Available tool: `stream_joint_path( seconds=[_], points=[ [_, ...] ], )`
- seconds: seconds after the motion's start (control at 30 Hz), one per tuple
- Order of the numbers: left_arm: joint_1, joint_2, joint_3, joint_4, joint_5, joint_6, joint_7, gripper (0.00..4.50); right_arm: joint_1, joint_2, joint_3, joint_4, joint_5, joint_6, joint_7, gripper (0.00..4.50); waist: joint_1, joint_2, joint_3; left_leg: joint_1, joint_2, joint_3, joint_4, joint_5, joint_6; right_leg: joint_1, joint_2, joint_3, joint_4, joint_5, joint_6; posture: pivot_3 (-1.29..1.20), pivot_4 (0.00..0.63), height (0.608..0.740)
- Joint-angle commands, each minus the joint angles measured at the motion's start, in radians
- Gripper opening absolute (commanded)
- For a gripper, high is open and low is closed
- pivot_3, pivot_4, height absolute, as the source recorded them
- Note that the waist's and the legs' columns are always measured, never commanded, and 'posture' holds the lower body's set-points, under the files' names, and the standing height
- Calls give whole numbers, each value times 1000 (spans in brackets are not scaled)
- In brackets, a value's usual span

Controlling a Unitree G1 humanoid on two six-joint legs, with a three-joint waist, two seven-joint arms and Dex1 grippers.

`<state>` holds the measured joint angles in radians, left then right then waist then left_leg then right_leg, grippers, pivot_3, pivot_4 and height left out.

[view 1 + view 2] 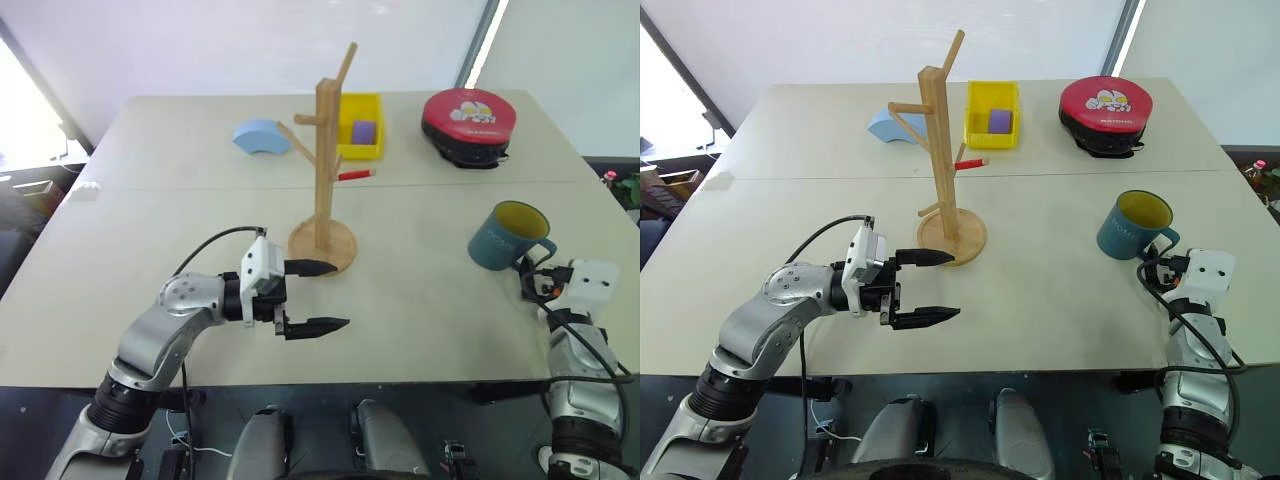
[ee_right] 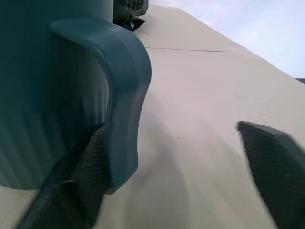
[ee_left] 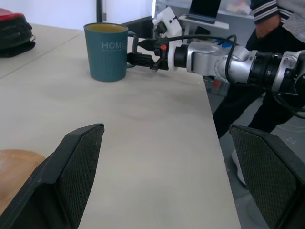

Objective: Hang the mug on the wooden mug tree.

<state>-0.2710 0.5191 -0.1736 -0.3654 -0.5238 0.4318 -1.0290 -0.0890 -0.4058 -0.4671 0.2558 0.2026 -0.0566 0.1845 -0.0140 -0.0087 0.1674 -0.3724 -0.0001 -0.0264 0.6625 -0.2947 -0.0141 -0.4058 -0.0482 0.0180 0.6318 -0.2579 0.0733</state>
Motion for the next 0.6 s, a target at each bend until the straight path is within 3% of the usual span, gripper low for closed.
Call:
stream_joint_path(
  seconds=[0.03,0.17,0.3,0.47,0.6],
  points=[
    [-6,-3,13,-28,-13,-7,9,4500,-14,-4,7,-14,29,-16,33,2117,0,0,0,0,0,0,0,0,0,0,0,0,0,0,0,0,150,735],
    [0,-5,18,-33,-13,-7,22,4500,-8,9,28,-52,44,-4,56,28,0,0,0,0,0,0,0,0,0,0,0,0,0,0,0,0,150,735],
    [12,0,28,-39,-14,-9,35,4500,15,-1,71,-136,31,25,81,28,0,0,0,0,0,0,0,0,0,0,0,0,0,0,1,0,150,735],
    [33,23,72,-25,-16,-14,48,4500,56,-134,282,-406,-143,37,212,28,-4,1,1,0,1,0,0,0,0,0,0,0,0,0,0,0,150,735],
    [50,44,123,-4,-28,-9,56,4500,0,-242,416,-621,-179,82,354,28,-1,1,1,1,2,-1,0,0,0,-1,2,0,1,0,0,0,150,735]
  ],
)
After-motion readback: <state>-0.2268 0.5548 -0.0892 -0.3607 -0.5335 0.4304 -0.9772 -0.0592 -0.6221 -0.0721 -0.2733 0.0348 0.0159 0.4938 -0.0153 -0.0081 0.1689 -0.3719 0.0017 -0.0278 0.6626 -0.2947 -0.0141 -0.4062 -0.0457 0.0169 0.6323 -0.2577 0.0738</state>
